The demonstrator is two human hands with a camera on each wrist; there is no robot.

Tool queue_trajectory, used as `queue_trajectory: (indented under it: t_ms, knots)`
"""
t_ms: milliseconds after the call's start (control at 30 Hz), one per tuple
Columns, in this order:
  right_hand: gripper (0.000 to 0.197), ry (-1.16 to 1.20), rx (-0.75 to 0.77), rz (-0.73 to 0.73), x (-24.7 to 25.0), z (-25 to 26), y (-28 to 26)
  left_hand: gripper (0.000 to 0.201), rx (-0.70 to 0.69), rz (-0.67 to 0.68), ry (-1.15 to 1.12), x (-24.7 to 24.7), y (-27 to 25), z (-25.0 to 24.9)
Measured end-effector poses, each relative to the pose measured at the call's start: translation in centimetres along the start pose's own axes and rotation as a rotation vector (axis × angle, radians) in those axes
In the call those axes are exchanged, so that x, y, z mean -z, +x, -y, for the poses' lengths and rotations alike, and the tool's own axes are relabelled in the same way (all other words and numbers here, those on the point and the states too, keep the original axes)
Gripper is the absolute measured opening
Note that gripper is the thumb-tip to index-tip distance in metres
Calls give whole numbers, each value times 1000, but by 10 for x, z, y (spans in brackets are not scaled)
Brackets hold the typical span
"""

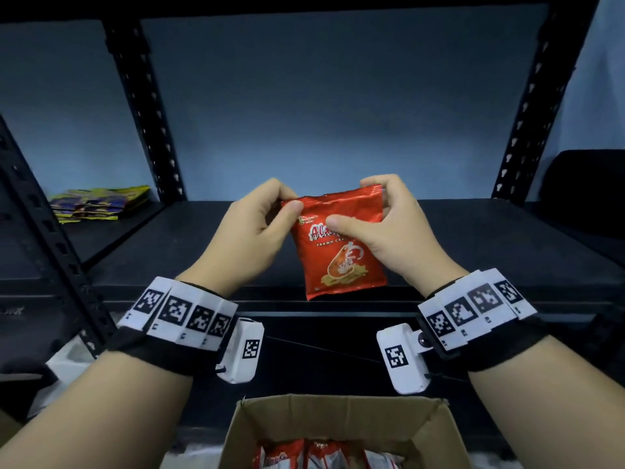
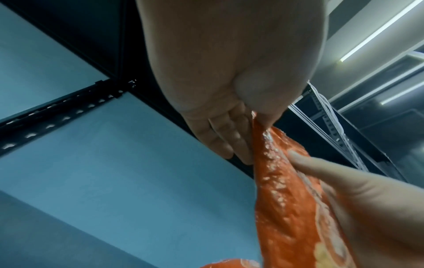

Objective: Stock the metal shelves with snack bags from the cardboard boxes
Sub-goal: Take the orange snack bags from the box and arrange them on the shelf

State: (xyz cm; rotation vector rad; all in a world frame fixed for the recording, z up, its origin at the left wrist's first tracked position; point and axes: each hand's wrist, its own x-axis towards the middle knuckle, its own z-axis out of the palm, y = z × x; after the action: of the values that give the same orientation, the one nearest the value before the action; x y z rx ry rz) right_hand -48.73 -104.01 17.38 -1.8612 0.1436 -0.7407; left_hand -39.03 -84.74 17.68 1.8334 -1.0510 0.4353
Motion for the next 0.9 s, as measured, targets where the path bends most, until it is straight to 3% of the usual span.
queue_trajectory:
  t_ms: [100,233,400,567,667,767,833,900]
  knots:
    - [38,159,-46,128,-5,0,-3,14,42,46,-119,-3,1,0]
    - [31,273,-76,137,-11,-5,-4,24,214,168,-420,-6,-2,5]
    - [19,181,-86,146,-5,-14,1,14,360,77,-489,2,0,9]
    - [29,-3,-15,195,1,-18,4,15,420,68,-508,4,3,13]
    - [40,-68,-14,162,-2,-21,5,27,467,54,-513,-2,2,21]
    - [41,-34,-40,120,-3,-27,10,26,502,215,-524,-9,-6,25]
    - [41,-1,-31,109,-4,-32,13,48,518,329,-510,-11,-11,30]
    - [39,25,-40,73,-2,-33,17,57,516,324,-489,-11,-14,36]
